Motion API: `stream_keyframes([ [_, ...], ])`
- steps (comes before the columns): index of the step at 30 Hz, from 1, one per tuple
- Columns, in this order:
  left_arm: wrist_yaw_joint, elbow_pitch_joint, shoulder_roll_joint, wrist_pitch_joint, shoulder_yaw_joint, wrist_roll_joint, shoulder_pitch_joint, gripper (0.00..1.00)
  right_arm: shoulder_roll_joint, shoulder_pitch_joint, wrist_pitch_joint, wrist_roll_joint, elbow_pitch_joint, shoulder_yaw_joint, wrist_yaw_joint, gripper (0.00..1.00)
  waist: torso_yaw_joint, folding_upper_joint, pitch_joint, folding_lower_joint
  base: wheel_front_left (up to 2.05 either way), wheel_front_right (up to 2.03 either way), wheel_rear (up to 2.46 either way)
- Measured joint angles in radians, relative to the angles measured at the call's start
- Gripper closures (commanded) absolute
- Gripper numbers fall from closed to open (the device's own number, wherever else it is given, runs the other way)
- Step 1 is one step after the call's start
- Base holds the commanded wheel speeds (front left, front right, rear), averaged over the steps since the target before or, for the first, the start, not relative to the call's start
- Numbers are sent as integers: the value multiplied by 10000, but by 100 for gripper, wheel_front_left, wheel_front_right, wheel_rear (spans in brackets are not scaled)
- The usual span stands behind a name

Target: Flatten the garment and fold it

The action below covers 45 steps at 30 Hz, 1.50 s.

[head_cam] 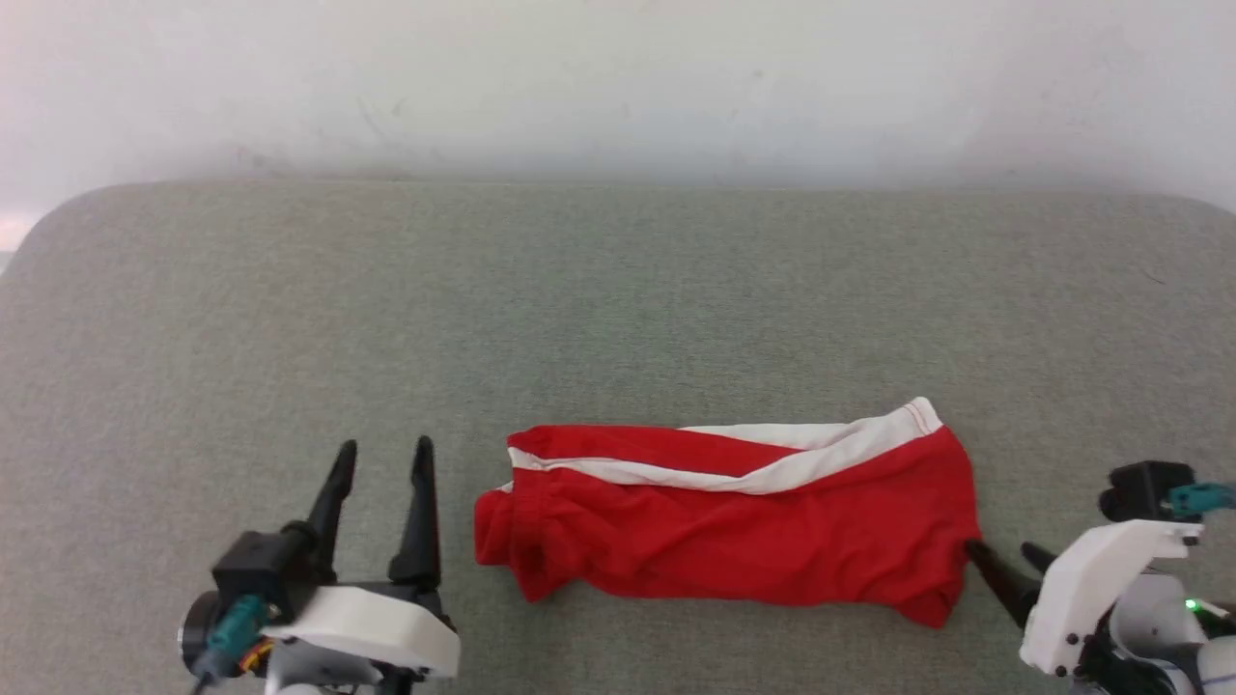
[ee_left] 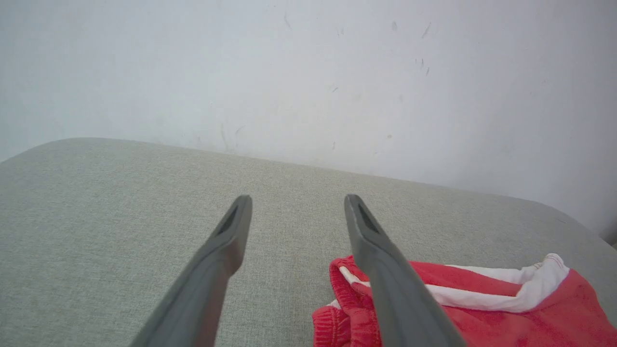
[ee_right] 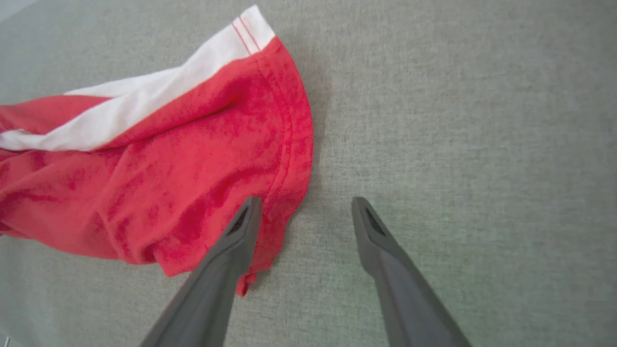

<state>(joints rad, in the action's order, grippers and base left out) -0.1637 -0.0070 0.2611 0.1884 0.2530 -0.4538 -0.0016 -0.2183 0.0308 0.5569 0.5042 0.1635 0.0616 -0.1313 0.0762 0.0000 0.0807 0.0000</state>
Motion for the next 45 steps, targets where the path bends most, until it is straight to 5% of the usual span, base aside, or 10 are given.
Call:
stream_keyframes([
  [13, 144, 316, -370, 600, 418, 754, -12, 0, 362, 1511, 1513, 464, 2422, -384, 0, 0, 654, 0, 118, 0, 0, 0, 0],
  [14, 146, 311, -376, 598, 451, 773, -17, 0, 355, 1580, 1668, 566, 2523, -385, 2, 42, 686, 0, 110, -1, 0, 0, 0],
  [16, 146, 297, -345, 594, 506, 844, -18, 0, 336, 1676, 1931, 763, 2640, -416, 4, 92, 726, 0, 89, -1, 0, 0, 0],
  [17, 144, 288, -328, 581, 514, 859, -18, 0, 314, 1688, 2011, 794, 2638, -462, 4, 100, 731, 0, 67, 0, 0, 0, 0],
  [27, 33, 86, -117, 259, 420, 840, 10, 0, 301, 522, 1494, 1296, 1244, -426, 0, 100, 524, 0, -258, 1, 0, 0, 0],
  [39, -58, -142, 19, -36, 430, 765, 237, 0, -153, -415, 1292, 660, 412, 1753, 0, 100, 270, 0, -435, 0, 0, 0, 0],
  [45, -104, -142, 27, -48, 435, 736, 235, 0, 44, -122, 1446, 94, -635, 1168, 2, 100, 320, 0, -314, 1, 0, 0, 0],
])
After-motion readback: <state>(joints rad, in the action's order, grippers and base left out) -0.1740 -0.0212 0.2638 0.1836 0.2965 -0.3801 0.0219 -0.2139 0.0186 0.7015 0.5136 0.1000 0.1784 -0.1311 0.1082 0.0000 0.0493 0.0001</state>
